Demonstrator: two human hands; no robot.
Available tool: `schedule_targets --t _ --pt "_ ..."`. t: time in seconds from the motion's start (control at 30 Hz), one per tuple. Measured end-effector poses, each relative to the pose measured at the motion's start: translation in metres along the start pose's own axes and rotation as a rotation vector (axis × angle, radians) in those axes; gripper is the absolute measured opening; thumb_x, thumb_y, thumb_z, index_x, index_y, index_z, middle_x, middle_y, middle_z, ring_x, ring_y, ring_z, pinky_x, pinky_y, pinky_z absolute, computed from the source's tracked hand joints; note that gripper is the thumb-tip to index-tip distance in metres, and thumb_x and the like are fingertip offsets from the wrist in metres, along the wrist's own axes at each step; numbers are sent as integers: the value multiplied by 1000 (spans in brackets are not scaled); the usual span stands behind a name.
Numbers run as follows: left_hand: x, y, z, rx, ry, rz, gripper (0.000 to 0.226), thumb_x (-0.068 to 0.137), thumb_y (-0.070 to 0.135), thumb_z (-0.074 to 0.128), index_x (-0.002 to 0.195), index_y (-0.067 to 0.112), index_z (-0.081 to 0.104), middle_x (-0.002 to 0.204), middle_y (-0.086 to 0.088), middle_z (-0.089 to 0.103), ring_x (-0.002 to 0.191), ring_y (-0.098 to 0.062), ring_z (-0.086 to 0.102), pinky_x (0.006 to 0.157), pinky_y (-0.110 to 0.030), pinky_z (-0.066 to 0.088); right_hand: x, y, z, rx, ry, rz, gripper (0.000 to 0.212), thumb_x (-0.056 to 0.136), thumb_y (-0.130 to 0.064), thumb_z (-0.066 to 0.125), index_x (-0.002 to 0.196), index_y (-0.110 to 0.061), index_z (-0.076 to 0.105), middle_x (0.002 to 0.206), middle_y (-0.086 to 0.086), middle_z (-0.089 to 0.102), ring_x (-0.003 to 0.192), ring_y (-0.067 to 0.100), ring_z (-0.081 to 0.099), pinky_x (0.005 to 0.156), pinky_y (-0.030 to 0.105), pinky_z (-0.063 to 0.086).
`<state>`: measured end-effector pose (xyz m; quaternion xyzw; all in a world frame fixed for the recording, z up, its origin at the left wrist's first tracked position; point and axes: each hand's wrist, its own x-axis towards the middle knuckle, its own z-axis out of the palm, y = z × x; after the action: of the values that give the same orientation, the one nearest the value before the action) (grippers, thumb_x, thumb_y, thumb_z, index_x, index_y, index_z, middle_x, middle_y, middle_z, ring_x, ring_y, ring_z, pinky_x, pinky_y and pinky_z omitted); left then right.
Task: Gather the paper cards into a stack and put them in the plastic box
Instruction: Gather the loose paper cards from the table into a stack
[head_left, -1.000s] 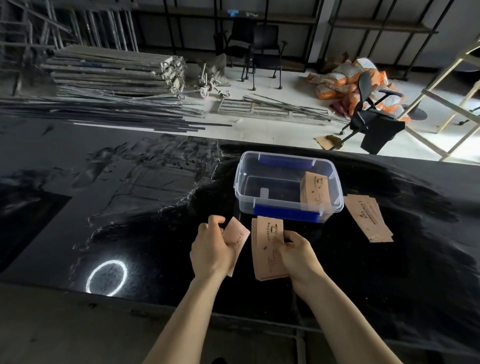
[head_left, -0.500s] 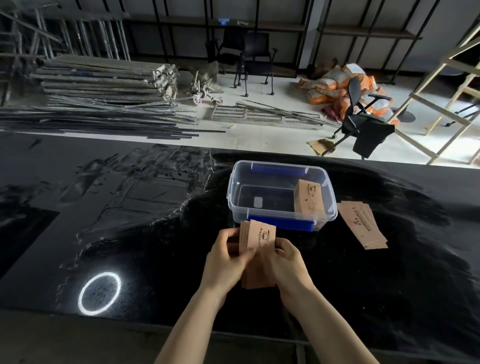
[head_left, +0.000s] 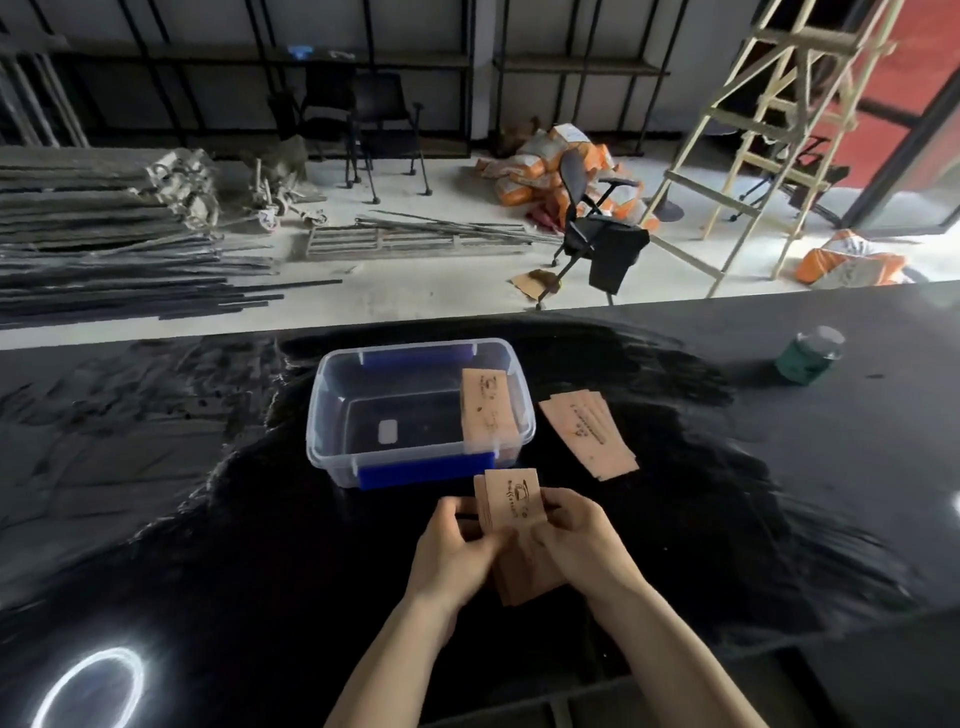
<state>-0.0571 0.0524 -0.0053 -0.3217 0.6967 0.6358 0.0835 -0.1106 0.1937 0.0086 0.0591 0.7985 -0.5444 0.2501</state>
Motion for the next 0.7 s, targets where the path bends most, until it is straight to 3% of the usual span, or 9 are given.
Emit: schedule_targets --t 0.13,0.2,0.37,0.53,0.7 --pt "13 20 40 37 -40 24 49 72 40 88 112 35 61 112 4 73 101 -15 71 95 -44 60 14 8 -35 53 120 14 30 79 -8 71 107 -16 71 94 10 81 82 28 80 77 53 67" --pt "18 26 55 54 -54 27 46 72 41 87 109 38 60 115 3 73 104 -17 71 95 -44 60 20 11 -50 51 159 17 26 82 -5 73 104 -18 71 92 8 81 80 27 80 74 49 67" --pt "34 40 87 132 -27 40 66 80 36 83 138 23 55 128 -2 69 113 -22 68 96 -45 60 32 17 -77 34 211 5 27 88 -7 71 109 -23 68 100 6 79 84 23 80 73 45 68" --pt "43 61 110 220 90 139 65 86 37 78 143 18 53 134 -4 67 120 -23 66 101 -40 56 49 2 -93 -77 296 -90 33 93 -14 68 124 -22 70 108 1 79 89 17 77 78 35 64" --pt "57 83 121 299 214 185 58 88 34 75 139 15 53 126 -6 71 113 -24 69 97 -41 58 75 -20 -95 -136 347 -139 32 91 -16 67 122 -23 74 108 0 80 92 19 76 88 41 63"
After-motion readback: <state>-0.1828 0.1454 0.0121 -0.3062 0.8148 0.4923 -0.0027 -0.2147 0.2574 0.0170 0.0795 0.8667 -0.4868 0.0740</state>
